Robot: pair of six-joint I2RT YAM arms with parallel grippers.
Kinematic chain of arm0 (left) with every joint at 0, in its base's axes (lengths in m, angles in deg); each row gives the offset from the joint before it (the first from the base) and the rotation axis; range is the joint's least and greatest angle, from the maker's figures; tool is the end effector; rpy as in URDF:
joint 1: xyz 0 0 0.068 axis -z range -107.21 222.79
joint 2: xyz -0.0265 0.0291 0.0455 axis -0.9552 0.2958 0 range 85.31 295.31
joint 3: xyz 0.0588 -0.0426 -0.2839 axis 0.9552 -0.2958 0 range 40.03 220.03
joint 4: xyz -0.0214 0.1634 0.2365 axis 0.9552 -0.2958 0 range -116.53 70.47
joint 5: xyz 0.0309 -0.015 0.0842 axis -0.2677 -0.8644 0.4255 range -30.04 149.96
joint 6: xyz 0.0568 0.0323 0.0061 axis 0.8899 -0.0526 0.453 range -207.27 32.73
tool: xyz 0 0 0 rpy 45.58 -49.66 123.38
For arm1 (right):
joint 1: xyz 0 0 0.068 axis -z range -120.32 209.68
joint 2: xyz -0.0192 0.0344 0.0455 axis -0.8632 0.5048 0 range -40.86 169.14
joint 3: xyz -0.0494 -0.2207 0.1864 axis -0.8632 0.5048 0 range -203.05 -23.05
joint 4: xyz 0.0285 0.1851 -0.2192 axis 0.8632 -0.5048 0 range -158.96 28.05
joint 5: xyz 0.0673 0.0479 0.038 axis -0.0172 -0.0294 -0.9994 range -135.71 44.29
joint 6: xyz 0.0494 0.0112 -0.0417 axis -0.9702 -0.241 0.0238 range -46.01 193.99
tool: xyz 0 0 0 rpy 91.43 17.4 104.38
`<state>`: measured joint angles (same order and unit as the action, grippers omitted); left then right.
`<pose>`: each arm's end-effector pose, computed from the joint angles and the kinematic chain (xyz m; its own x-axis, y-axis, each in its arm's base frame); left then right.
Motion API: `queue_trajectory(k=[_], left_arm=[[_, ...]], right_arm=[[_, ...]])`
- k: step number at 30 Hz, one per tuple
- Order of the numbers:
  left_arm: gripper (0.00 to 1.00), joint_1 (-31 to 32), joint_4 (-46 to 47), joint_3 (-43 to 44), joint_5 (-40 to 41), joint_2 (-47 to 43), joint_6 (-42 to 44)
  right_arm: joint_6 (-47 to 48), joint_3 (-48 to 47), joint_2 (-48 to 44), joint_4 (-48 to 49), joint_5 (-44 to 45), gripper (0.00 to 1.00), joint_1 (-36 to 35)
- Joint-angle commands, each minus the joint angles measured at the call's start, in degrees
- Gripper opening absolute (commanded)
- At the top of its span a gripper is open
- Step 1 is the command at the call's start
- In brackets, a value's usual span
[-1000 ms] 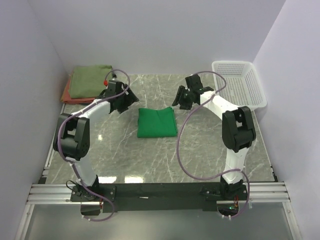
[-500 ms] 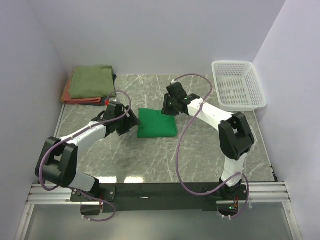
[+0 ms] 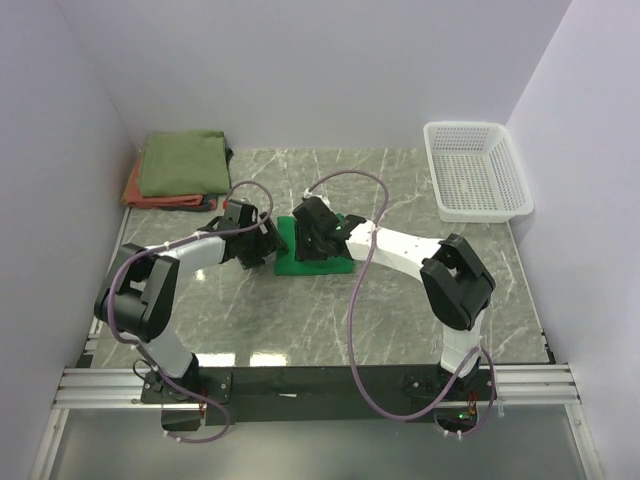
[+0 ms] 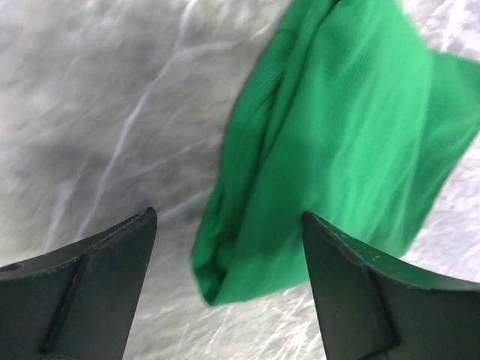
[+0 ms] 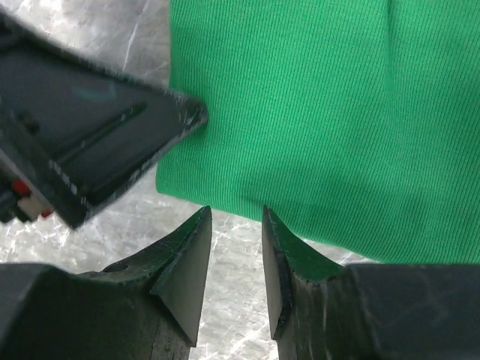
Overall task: Fold and stack the tank tops
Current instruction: Neatly place the folded tank top to the corner
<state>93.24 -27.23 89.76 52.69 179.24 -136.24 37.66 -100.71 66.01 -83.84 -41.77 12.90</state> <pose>0.3299 -0.1301 0.1516 -0.8007 -0.5001 -0.3299 -0.2806 0.7996 -0.5309 0.3104 0.3252 0.2075 -0.8425 -0.0334 -0.5376 -0.2461 0.9117 0.3290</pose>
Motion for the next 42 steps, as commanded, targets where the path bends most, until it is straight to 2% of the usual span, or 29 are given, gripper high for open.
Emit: queue_trajectory(k=[1,4,9,16,19,22,23,26,31,32,38,42], left_arm=[[0.84,-0.1,0.1,2.0,0.5,3.0,1.5],[0.77,-0.1,-0.4,3.2,1.2,5.8,1.2],[0.59,0.0,-0.8,4.7,1.6,8.5,1.9],[0.50,0.0,-2.4,7.0,2.2,12.1,3.5],[0.40,0.6,-3.9,9.3,3.6,13.7,5.0],[0.29,1.7,-6.7,12.5,5.5,15.9,6.6],[0.20,2.0,-7.0,13.6,5.8,16.4,7.0],[0.01,2.7,-9.3,16.3,7.0,17.9,7.7],[0.00,2.8,-18.3,23.7,18.3,18.8,10.9],[0.00,2.8,-19.5,27.1,22.6,19.0,12.7],[0.00,2.8,-28.7,42.9,35.9,24.1,18.5],[0.00,1.6,-32.7,53.3,40.8,29.6,21.8]], right_arm=[[-0.6,-0.2,-2.3,1.9,3.9,0.41,-0.7],[-0.3,-0.8,-1.4,2.3,5.9,0.42,-3.0],[1.3,-1.1,-1.1,3.3,12.7,0.50,-6.8],[1.4,-1.7,-2.3,1.9,15.6,0.50,-7.6],[1.9,-2.0,-3.4,0.6,16.9,0.51,-7.5],[2.4,-2.7,-5.1,-1.1,17.7,0.52,-7.5],[2.5,-2.7,-5.6,-1.6,17.9,0.52,-7.4],[2.8,-2.0,-8.3,-2.7,18.4,0.53,-7.1],[3.4,1.0,-15.6,-4.1,18.5,0.53,-5.6],[3.4,1.5,-16.8,-4.2,17.9,0.53,-5.4],[4.8,3.4,-23.5,-5.6,16.4,0.53,-3.0],[5.8,4.5,-26.8,-5.5,15.8,0.53,-1.6]])
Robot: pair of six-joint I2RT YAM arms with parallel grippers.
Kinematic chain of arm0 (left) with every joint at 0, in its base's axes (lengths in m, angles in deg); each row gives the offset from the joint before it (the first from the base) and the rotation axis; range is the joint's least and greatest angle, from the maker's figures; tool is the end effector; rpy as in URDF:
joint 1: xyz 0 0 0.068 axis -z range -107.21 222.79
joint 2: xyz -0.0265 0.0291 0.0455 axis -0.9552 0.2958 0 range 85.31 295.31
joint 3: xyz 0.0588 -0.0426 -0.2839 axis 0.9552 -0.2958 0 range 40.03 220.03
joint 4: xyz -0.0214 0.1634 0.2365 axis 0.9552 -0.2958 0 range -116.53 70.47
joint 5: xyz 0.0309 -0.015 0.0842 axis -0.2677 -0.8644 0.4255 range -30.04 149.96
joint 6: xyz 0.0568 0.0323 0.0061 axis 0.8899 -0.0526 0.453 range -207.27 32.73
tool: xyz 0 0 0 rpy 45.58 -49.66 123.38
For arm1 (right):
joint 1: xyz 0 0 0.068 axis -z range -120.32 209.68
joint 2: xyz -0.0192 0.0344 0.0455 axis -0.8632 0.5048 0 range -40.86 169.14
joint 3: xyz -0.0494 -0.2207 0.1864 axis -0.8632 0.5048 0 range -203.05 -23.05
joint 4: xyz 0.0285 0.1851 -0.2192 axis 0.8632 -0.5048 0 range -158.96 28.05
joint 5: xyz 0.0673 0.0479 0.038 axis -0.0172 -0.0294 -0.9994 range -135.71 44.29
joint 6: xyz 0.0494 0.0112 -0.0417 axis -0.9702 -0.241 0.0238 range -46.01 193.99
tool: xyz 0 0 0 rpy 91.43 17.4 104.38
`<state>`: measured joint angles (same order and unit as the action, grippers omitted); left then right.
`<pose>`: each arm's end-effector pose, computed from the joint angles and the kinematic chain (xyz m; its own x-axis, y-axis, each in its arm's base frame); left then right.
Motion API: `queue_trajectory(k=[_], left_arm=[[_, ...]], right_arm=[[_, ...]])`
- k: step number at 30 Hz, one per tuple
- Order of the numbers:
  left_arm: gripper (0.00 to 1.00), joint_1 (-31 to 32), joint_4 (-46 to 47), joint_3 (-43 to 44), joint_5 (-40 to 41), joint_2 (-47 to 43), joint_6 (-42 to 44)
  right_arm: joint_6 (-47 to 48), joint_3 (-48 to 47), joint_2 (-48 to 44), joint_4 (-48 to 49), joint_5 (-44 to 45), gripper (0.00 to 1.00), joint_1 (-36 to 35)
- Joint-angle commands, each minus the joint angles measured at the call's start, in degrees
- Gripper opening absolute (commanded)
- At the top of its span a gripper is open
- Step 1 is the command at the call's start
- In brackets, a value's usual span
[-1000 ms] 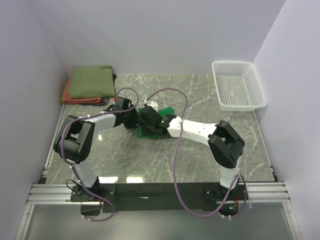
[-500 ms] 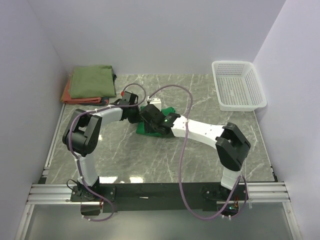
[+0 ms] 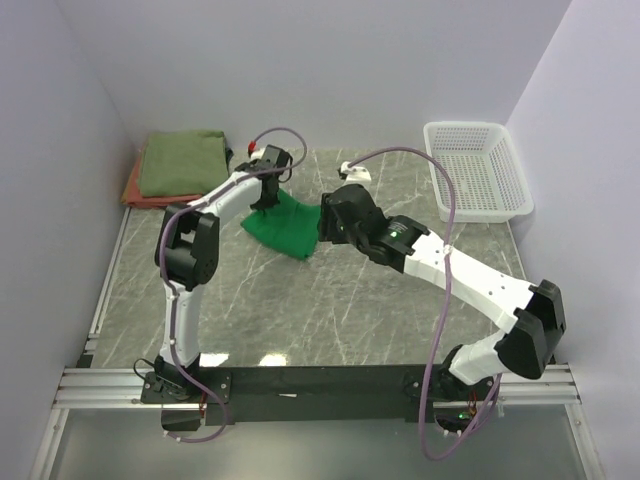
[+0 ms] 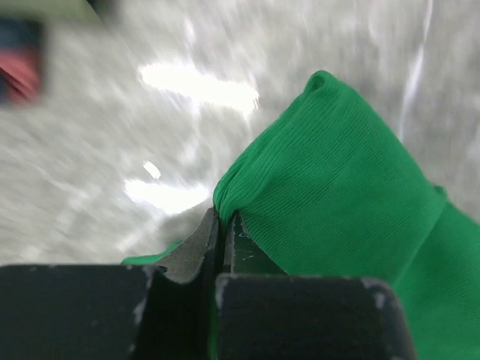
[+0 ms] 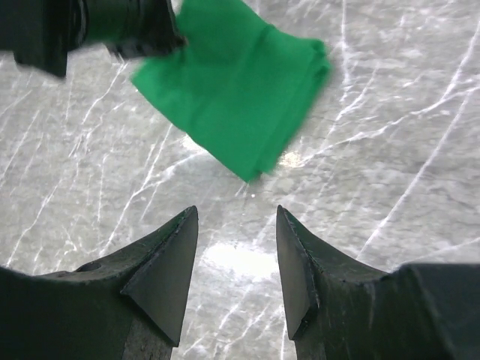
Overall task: Fold and stack the tank tops
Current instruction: Neatly place the folded tank top to the corner
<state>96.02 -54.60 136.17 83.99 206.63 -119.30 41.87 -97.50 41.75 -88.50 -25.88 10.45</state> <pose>0.4688 -0.1784 0.1896 -0.7689 -0.1972 -0.6082 -0.2752 0.9607 0.0365 0.2505 0.2638 0.3469 -0.5969 0.0738 -0.7990 -0.2514 0.9284 0.2736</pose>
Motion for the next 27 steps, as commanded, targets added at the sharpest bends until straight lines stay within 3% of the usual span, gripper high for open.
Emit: queue_trajectory(k=[1,13,20,27], left_arm=[[0.00,-1.5,-6.0,10.8,10.3,3.2,6.2],[0.00,-8.6,-5.0,33.6,16.1,12.0,19.4],[0.00,-11.0,3.1,38.5,15.0,12.4,25.9],[0.00,-14.9,8.0,41.7,10.9,10.5,26.7]], right_arm=[[1.7,1.6,-3.0,-0.2,-1.7,0.53,1.9],[4.1,-1.0,-1.8,3.3,-9.8,0.52,7.0],[4.3,-2.0,0.6,5.4,-12.5,0.52,8.0],[4.3,-3.3,3.3,6.6,-14.4,0.51,8.8]])
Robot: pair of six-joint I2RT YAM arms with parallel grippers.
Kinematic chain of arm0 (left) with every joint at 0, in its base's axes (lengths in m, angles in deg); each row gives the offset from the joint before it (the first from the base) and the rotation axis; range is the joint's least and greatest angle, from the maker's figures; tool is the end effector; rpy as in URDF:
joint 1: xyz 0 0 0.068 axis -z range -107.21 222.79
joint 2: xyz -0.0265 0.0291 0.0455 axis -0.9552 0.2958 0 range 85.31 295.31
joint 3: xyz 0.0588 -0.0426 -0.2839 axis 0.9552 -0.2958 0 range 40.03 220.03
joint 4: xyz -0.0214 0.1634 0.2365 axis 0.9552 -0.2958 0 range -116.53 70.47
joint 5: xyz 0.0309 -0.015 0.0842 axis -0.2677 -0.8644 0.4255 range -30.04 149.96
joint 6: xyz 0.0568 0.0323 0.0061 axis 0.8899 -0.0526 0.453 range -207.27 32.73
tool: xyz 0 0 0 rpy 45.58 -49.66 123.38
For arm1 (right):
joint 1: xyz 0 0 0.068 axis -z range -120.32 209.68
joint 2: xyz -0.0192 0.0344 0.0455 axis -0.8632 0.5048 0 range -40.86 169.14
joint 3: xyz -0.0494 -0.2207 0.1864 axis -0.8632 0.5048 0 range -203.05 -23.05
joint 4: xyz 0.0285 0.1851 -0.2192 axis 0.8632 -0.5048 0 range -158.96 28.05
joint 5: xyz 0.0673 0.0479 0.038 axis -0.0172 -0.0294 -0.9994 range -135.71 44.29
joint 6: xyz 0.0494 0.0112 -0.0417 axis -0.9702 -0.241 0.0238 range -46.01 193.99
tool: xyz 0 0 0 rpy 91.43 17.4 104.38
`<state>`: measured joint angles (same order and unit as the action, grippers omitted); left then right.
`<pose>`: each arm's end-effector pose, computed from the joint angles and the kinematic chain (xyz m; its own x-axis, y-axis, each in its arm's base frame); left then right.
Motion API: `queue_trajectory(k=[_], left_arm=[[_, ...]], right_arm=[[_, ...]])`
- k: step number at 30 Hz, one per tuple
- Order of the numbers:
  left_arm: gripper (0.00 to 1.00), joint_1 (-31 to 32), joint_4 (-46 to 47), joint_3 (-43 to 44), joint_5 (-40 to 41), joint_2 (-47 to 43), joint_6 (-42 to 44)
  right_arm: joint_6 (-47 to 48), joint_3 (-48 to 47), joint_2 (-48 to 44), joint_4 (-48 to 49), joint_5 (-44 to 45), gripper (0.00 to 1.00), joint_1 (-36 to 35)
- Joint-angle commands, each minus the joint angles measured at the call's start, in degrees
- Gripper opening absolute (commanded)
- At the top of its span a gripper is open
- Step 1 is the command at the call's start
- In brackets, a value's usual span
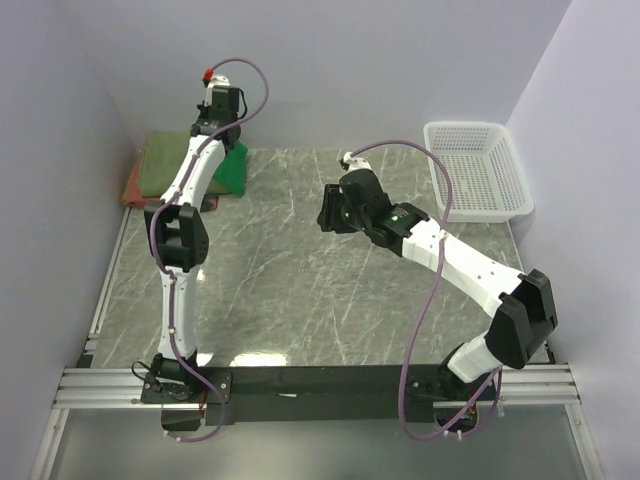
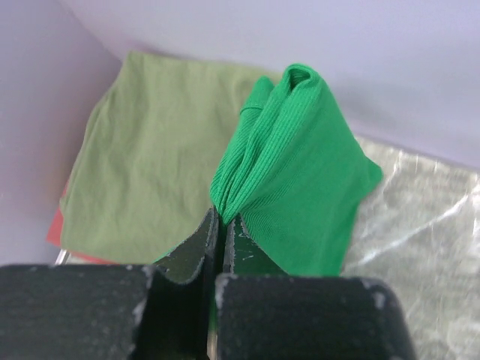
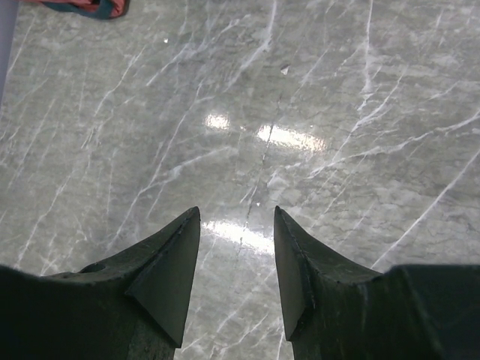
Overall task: Fold and stack the tank tops
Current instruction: Neatly place the folded tank top to the corner
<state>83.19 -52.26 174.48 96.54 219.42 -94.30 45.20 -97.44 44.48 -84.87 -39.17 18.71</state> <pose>0.5847 -0.0761 0.3178 -0.4801 -0.0119 -0.8771 -0.4119 0.8859 0.2134 0.2914 0.2453 0.3347 -0.6481 0.0710 -0.7583 -0.3056 0.8877 0.3443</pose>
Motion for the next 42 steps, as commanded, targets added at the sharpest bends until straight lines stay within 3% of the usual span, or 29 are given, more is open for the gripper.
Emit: queue_trajectory(k=[1,10,17,20,23,24,29,34,38,41,42], left_arm=[[0.00,-2.6,5.7,3.7,-2.5,-2.4,1.1],[0.00,-11.1,7.2,-1.9,-10.4,-4.1,-5.1],[0.04,-16.6,5.9,-3.3,-13.1,0.4,-10.4],[0.31,-18.3,5.2,-4.5,-13.4,0.2,-14.6],[0.90,-18.5,5.7,-6.1,-13.0,-2.3,-17.2],[0.99,-18.5,5.8,-6.7,-13.4,-3.1,-18.3],[0.99,-18.2,6.3,-13.1,-15.7,-13.0,-24.1],[0.99,-14.1,9.7,-28.6,-20.2,-26.5,-30.1],[0.99,-6.1,9.8,-38.5,-20.7,-39.0,-31.1],[0.99,2.7,10.8,-47.4,-19.9,-47.7,-31.3],[0.99,8.2,12.2,-53.3,-20.1,-50.1,-30.6]], right_arm=[[0.8,-3.5,0.8,3.2,-1.4,0.51,0.5],[1.1,-4.4,3.0,3.1,-2.1,0.50,0.6],[0.8,-3.4,4.6,3.5,-1.9,0.50,0.6],[0.8,-2.9,5.2,3.4,-1.0,0.50,0.6],[0.8,-2.9,5.6,2.8,-0.4,0.52,0.7],[0.5,-2.9,5.6,2.5,-0.1,0.54,0.8],[-0.4,-2.1,3.1,2.3,1.7,0.66,1.0],[-1.6,0.4,-1.7,1.9,0.8,0.68,3.7],[-2.5,3.9,-8.8,0.0,3.6,0.69,5.5],[-2.4,5.9,-14.3,-2.5,6.2,0.70,5.8],[-2.4,6.5,-15.6,-4.0,7.1,0.70,5.8]])
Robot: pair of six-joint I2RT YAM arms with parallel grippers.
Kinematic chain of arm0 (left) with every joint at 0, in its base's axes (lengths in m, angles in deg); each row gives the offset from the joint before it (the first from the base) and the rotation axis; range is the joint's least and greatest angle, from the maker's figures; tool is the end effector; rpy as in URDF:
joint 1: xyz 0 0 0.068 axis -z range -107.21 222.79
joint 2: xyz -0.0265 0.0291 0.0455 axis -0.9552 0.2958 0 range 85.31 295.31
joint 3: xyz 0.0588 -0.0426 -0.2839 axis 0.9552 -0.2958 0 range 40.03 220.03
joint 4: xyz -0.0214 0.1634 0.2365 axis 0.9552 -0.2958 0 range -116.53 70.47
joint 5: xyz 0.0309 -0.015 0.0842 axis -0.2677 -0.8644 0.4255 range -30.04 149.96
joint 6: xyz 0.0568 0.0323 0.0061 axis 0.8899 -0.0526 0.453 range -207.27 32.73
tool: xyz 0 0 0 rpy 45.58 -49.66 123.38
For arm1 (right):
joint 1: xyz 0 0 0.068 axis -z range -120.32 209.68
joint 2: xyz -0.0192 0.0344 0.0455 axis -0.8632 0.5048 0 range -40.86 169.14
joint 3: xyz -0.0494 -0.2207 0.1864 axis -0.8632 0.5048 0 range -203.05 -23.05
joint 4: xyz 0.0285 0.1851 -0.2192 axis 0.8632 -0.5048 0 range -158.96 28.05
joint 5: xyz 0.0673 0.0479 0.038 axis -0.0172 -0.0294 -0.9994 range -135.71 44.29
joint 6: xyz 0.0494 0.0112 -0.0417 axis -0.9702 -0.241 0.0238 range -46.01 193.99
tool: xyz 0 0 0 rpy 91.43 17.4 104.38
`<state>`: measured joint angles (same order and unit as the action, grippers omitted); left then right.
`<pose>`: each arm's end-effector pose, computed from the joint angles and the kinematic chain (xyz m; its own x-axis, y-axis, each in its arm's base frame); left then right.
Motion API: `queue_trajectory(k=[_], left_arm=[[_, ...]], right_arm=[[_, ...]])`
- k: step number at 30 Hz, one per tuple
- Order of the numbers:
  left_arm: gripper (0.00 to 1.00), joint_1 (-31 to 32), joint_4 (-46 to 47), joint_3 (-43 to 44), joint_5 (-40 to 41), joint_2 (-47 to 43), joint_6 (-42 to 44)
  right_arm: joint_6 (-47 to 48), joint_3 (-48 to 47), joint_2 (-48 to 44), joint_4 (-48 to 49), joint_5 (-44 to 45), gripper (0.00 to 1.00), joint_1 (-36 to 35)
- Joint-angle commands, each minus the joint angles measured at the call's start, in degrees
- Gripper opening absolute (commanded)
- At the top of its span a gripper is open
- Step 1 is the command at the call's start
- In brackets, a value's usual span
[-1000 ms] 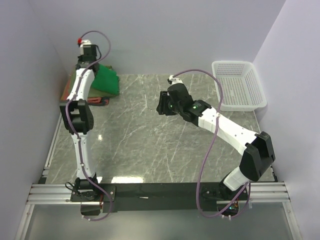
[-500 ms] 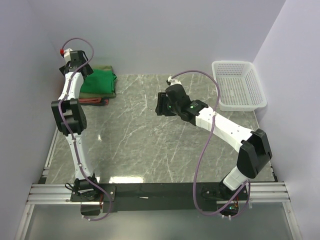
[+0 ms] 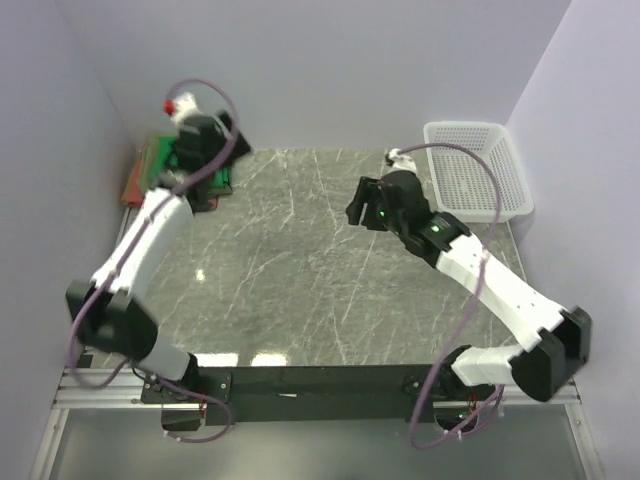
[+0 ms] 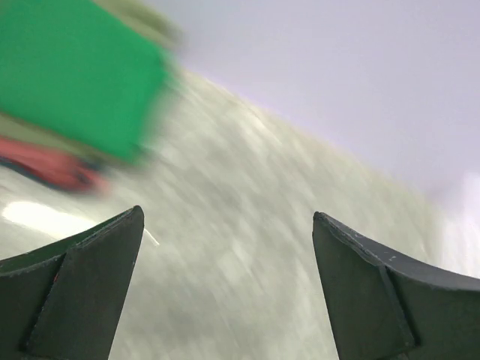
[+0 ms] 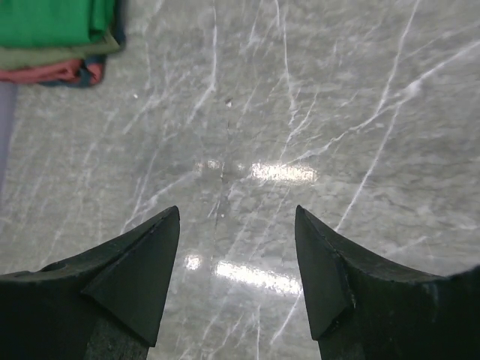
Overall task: Fold and stack the tank tops
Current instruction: Neatly place the folded tank top to the corner
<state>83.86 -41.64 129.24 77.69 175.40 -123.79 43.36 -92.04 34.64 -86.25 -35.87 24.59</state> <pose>0.4035 -0.0630 0.4060 -0.2531 -0.5281 -0.8106 -0.3022 0.8391 -0.4523 0.2787 0.1851 0.3541 -0.5879 0.2005 -0.7837 -0.1705 0.9163 0.3623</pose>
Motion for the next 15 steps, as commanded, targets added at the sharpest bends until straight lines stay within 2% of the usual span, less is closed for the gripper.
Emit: queue_trajectory(k=[1,2,4,5,6,8,11,15], left_arm=[[0.99,10.5,2.5,-10.9,-1.2,-10.3,-1.2],[0.99,16.8,3.2,-16.8,-0.6,-12.5,-1.5],[0.99,23.2,5.1,-23.2,1.2,-16.4,-1.0],[0.99,28.3,5.6,-28.7,1.7,-19.7,-1.6],[0.99,30.3,5.9,-31.4,2.6,-21.2,-2.6],[0.99,34.2,5.5,-37.2,3.6,-25.7,-5.3],[1.00,36.6,6.1,-41.3,2.8,-30.7,-6.1],[0.99,37.8,4.6,-40.9,3.4,-31.7,-5.6]], right_arm=[[-0.6,2.0,-8.7,-3.1,5.3,0.70,-0.1],[-0.5,3.9,-10.4,-3.6,6.4,0.70,0.0],[-0.5,6.6,-14.2,-4.6,8.6,0.70,0.0],[-0.7,9.9,-18.5,-4.7,9.3,0.74,-0.1],[-0.7,11.7,-20.9,-4.4,9.7,0.75,0.0],[-1.8,16.5,-27.5,-4.5,10.5,0.76,0.0],[-2.8,22.7,-35.2,-3.7,9.8,0.77,0.0],[-3.0,27.9,-41.1,-1.0,10.3,0.79,0.0]])
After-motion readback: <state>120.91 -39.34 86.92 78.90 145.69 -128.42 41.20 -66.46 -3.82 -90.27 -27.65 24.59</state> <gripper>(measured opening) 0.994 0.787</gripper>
